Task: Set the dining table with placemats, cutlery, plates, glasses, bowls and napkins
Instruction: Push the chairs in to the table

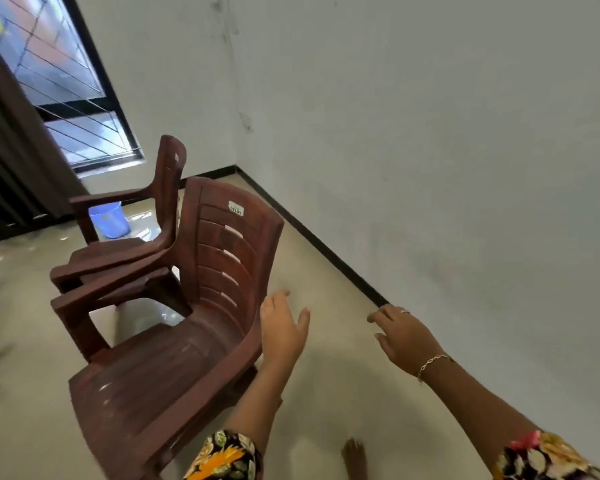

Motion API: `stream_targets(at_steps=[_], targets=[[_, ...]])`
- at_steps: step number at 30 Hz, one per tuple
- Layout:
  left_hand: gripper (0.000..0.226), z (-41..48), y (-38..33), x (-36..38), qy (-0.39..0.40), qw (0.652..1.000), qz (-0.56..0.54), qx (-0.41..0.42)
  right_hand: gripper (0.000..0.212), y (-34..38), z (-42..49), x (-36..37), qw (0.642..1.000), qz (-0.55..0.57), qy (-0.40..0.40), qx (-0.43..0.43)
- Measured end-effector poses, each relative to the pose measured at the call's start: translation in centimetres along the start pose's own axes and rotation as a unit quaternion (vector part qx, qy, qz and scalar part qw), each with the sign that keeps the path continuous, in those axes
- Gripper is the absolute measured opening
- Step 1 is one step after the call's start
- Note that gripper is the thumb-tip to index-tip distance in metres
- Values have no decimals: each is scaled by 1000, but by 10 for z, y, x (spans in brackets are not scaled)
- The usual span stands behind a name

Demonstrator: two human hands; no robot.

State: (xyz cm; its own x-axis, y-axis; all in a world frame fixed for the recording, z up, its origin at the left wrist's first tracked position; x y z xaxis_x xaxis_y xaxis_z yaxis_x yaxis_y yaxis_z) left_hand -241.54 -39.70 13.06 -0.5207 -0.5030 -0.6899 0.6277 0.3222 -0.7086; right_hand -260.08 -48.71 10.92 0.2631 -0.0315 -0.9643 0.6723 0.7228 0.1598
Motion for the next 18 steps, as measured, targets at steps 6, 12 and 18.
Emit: stream_targets(at_steps=[6, 12, 18], targets=[[45, 139, -11, 3, -125, 990, -44, -39, 38, -43, 137, 5, 992, -4, -17, -126], [46, 236, -11, 9, -195, 974, -36, -108, 37, -88, 250, 19, 983, 43, -16, -176], [54, 299, 16, 23, -223, 952, 30, -207, 46, -76, 349, 58, 954, 66, 4, -292]])
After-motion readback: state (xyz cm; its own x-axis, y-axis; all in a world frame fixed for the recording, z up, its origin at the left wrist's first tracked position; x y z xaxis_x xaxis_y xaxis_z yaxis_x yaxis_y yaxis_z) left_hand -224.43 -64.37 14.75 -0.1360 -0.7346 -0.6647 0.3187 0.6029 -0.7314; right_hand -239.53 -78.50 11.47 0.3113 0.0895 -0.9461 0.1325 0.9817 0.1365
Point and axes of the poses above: each hand's wrist, its own z-axis towards the middle knuckle, its own x-axis out of the palm, y = z × x, the point moved 9 cm from there along z, towards the middle knuckle, and after that the axes turned 3 degrees about x, right-handed, at the moved point
